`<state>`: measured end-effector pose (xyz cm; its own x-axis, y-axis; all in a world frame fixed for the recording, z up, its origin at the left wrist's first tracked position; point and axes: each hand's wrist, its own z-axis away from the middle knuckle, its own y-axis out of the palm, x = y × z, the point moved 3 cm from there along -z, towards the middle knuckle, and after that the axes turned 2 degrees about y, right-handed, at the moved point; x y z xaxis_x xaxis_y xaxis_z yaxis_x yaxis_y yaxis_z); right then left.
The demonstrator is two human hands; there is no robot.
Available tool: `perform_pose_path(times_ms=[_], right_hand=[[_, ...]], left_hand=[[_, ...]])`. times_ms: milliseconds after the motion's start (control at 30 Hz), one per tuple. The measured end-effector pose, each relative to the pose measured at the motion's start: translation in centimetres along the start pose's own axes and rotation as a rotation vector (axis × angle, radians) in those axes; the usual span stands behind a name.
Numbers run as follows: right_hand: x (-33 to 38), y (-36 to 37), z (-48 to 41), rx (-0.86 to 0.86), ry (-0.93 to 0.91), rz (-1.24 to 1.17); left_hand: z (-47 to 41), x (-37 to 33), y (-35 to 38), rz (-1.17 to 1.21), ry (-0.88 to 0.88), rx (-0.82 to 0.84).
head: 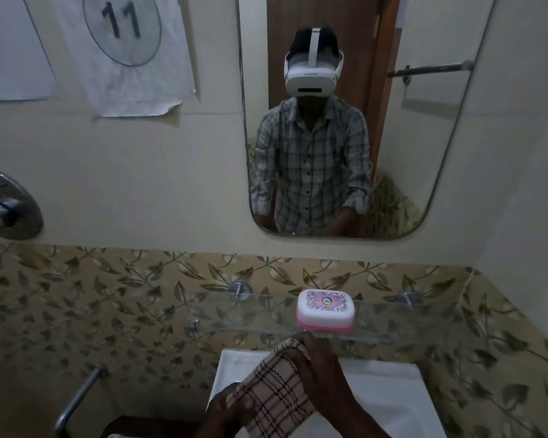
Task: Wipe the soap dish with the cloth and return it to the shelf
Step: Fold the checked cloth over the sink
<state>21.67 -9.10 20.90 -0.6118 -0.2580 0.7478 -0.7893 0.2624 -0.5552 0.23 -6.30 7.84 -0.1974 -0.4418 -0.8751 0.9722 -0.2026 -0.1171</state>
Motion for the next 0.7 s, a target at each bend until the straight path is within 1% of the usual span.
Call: perform_pose_path(times_ms=[33,67,100,133,167,200,233,267,300,333,367,400,433,467,533,600,633,700], right_hand=[[-0.1,-0.2,0.0,-0.018,0.007,-0.013],[-0.3,-0.2,0.0,-0.025,0.011,-0.027],[-0.3,-0.3,-0.1,-0.025,0.012,-0.038],[-0.4,-0.3,0.0,-0.022,0.022,-0.039],[-0.6,-0.3,0.0,-0.020,0.041,-0.041],[-0.9,-0.3,0.0,-0.020,0.069,-0.046],[-1.2,-0.4,0.1,-0.025,0.096,-0.049],[-1.5,-0.4,0.2,-0.034,0.109,-0.047],[-1.7,-0.4,0.2,-0.046,0.113,-0.043],[-2.0,-0.3,0.4,-0.053,0.114,-0.043],[-2.3,-0.1,0.6,-0.055,0.111,-0.045],[-2.7,0.2,0.8,-0.058,0.117,-0.038],[-3.1,0.6,1.2,-0.059,0.135,-0.024],[-3.6,0.8,1.4,-0.065,0.173,-0.006],[-4.7,1.3,2.2,-0.100,0.276,0.020],[-5.6,1.4,2.8,-0.137,0.366,0.033],[-6.0,1.3,3.1,-0.147,0.406,0.032],[-6.8,1.2,3.4,-0.156,0.448,0.023]], left_hand=[[1.3,-0.1,0.0,0.032,0.071,0.041],[1.6,0.8,-0.1,0.226,0.179,0.010],[1.4,-0.8,1.2,0.529,0.241,-0.102],[1.7,-2.9,2.1,0.709,0.215,-0.295],[2.6,-4.1,2.6,0.721,0.183,-0.587],[3.5,-3.1,2.6,0.661,0.122,-0.821],[4.2,-2.2,2.2,0.634,0.137,-0.816],[4.3,-1.1,1.8,0.506,0.131,-0.595],[3.9,-0.6,0.8,0.263,0.184,-0.405],[2.5,-0.6,1.8,0.071,0.208,-0.317],[1.8,-0.7,1.8,0.076,0.232,-0.307],[2.1,-1.1,1.7,0.048,0.293,-0.322],[2.6,-2.6,2.1,0.101,0.318,-0.328],[2.5,-2.7,2.0,0.127,0.325,-0.313],[3.3,-3.4,2.0,0.226,0.278,-0.213],[3.5,-2.7,1.3,0.293,0.233,-0.072],[3.8,-2.7,0.9,0.271,0.218,-0.017],[4.1,-2.9,0.5,0.169,0.216,-0.032]])
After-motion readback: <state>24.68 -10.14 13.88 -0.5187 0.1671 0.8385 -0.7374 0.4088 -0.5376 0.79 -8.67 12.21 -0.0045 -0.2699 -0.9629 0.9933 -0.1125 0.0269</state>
